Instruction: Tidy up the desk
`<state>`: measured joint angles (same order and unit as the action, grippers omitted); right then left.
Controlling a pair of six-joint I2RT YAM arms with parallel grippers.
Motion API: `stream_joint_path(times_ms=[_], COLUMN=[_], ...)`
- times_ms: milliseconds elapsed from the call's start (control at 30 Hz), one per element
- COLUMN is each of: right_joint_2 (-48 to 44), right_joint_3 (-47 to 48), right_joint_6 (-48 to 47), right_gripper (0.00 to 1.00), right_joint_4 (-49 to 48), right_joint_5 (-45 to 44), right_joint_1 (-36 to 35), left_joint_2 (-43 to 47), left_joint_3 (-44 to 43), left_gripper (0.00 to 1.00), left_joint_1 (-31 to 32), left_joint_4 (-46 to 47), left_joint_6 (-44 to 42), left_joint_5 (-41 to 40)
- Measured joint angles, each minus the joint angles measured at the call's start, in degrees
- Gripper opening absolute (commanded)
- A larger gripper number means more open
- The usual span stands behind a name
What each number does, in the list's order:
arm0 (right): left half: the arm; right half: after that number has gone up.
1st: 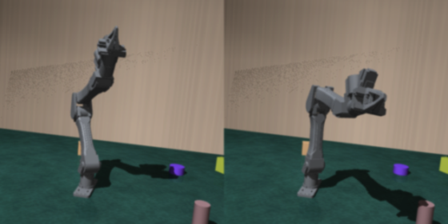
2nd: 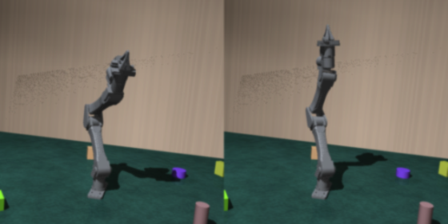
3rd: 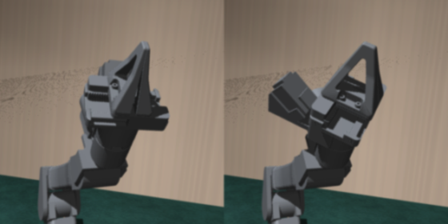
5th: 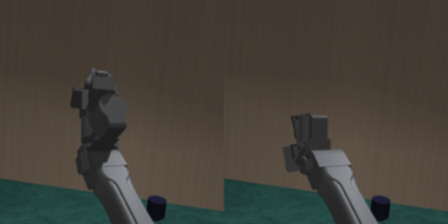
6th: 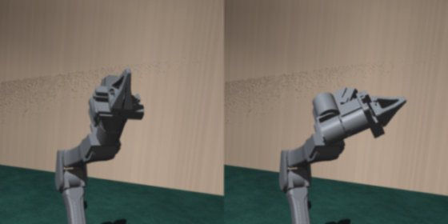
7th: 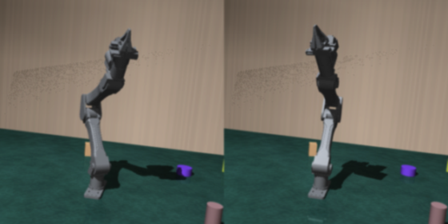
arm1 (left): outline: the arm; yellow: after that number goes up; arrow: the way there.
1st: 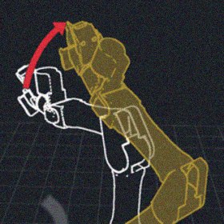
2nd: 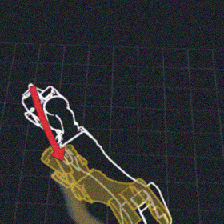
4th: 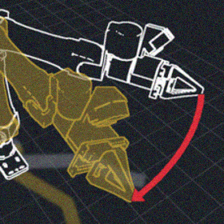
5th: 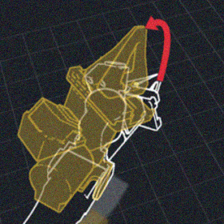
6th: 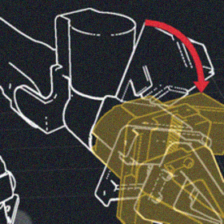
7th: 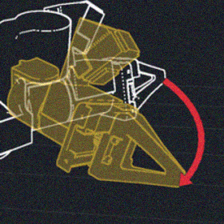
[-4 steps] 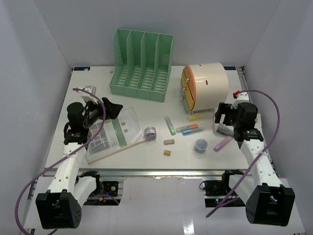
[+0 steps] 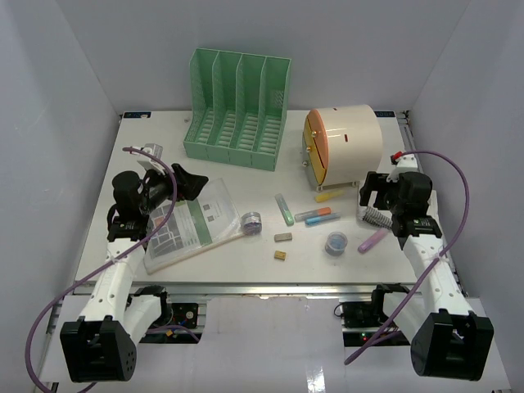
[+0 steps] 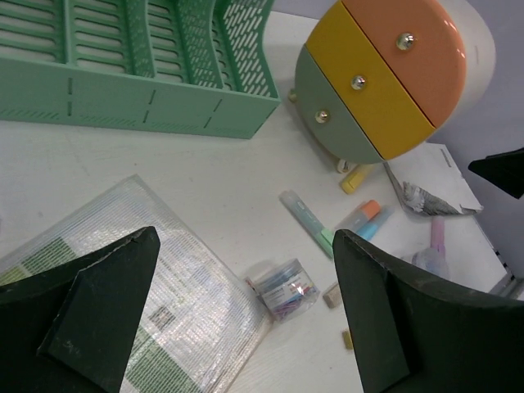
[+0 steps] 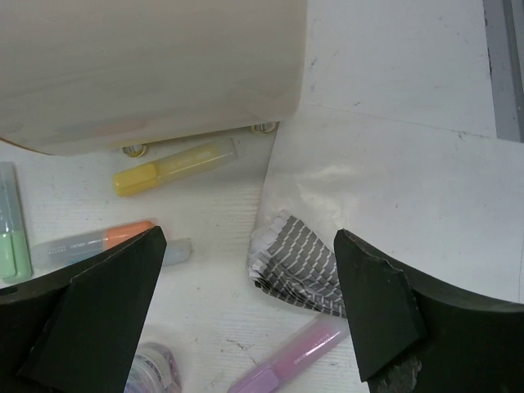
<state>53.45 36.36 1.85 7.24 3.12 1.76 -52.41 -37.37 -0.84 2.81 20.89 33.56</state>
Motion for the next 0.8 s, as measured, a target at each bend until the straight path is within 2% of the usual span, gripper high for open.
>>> stream_joint_path(times_ms=[133,267,367,467,633,800], right_joint_2=[-2.09,-4.1,-3.69,-2.71,-3.09,-4.41], right_joint_3=[-0.15,-1.93,-2.61,-2.6,-2.6,-2.36], right_joint_6=[-4.9,-14.66,-21.45,-26.22,-29.67,-29.91], right_gripper=[0.9,0.9,0.9,0.9,0.9,0.9], right_joint_4=[-0.03,0.55,3.13,5.32,8.35,9.21], right_joint_5=[5.91,17.63,25.09,29.87,35.59,42.29], right_joint_1=[0.28,0.44,0.4,0.42,1.21,4.98], left_joint_2=[-2.08,-7.6,-11.49,-15.55,-25.19,-36.89], left_joint_3=[1.04,1.29,1.05,-0.94,-10.85,-24.65], left_gripper=[0.98,0.98,0.98,0.98,0.98,0.98], left_joint_1=[-0.01,1.41,3.83,8.78,20.14,27.42], left_joint_4=[4.37,7.81,8.47,8.4,9.13,10.68], left_joint_6=[3.18,6.68,8.42,9.06,8.45,7.36], left_joint_5=[5.12,9.88,11.15,10.36,6.63,3.9])
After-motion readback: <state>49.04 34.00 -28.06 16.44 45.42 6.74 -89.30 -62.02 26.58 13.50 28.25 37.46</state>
